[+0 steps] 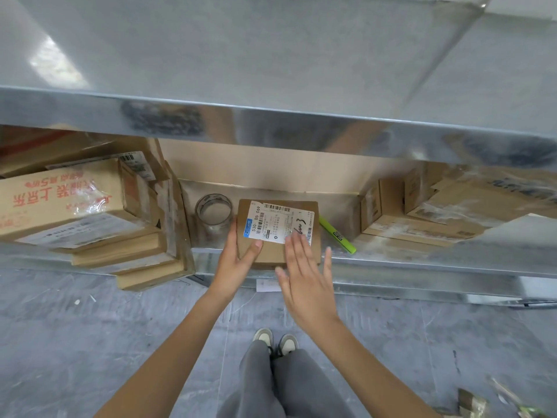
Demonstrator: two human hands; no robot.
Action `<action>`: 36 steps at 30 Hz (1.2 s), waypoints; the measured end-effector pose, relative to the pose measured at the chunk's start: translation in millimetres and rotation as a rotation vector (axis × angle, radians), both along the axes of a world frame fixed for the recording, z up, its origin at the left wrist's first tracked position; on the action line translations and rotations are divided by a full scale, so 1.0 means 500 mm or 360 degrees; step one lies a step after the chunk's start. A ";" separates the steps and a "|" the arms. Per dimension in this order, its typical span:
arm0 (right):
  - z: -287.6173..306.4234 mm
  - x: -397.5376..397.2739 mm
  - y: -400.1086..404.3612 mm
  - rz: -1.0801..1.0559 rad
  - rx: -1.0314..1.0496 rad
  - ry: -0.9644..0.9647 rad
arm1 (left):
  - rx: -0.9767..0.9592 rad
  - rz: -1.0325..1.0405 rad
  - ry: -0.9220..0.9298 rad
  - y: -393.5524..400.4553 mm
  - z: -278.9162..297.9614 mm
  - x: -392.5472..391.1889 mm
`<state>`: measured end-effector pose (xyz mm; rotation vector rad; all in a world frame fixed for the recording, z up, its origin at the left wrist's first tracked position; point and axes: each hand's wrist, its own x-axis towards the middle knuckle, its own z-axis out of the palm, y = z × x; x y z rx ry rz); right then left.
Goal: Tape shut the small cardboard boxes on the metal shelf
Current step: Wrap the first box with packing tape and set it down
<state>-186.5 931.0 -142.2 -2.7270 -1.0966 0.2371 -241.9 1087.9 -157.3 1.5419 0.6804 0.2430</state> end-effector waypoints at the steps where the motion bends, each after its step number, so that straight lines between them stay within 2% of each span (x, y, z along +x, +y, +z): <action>1: 0.002 0.019 0.012 -0.0031 -0.0018 0.0007 | 0.0000 -0.0015 -0.0012 0.001 -0.002 -0.002; 7: 0.009 0.142 0.105 -0.0069 -0.0081 0.0080 | -0.0033 0.0029 0.0004 0.006 -0.010 0.006; 12: 0.021 0.224 0.181 -0.0175 -0.0129 0.0332 | -0.0049 -0.0004 0.0019 0.006 -0.004 0.003; 15: 0.024 0.224 0.158 -0.0474 -0.0050 0.0502 | -0.0066 -0.0066 0.0007 0.008 -0.001 -0.014; 18: 0.042 0.192 0.102 -0.0734 0.0599 0.0939 | -0.0081 -0.0039 -0.0059 0.008 0.002 -0.038; 22: 0.065 0.121 0.048 -0.0599 0.1216 0.0587 | -0.0280 0.0365 -0.0178 0.010 0.048 -0.012; 25: 0.059 0.083 0.030 -0.0439 0.1432 0.0498 | -0.0341 0.0443 -0.0186 0.014 0.069 0.015; 27: 0.052 0.072 0.026 -0.0350 0.1407 0.0490 | -0.0276 0.0327 -0.0128 0.009 0.070 0.020; 29: 0.045 0.062 0.019 -0.0351 0.1204 0.0523 | -0.0236 0.0242 -0.0030 0.002 0.059 0.019; 33: 0.030 0.016 -0.020 -0.0233 0.0552 -0.0011 | -0.0199 0.0224 0.0053 -0.002 0.048 0.012; 36: 0.032 -0.025 -0.029 -0.0049 0.0326 -0.0156 | -0.0183 0.0202 0.0068 0.001 0.051 0.009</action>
